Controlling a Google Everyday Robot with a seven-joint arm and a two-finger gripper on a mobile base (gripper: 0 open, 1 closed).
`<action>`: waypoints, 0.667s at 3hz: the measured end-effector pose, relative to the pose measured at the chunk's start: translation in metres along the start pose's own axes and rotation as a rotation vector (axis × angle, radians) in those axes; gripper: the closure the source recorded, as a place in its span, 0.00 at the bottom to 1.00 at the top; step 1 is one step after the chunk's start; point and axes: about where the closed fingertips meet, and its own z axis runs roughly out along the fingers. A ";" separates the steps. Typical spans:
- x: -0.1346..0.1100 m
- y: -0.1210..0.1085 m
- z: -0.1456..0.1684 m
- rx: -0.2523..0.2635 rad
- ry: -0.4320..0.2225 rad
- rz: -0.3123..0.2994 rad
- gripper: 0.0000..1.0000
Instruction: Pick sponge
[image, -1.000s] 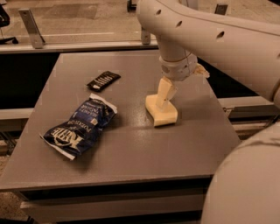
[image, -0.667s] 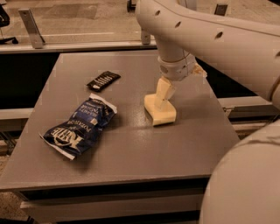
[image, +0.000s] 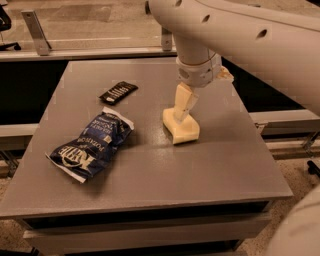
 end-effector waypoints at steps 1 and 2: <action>0.002 0.005 -0.013 -0.002 -0.024 -0.010 0.00; 0.000 0.013 -0.020 -0.016 -0.033 -0.020 0.00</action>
Offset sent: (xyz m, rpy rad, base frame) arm -0.0224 0.0237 0.0187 0.0287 0.0291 0.0344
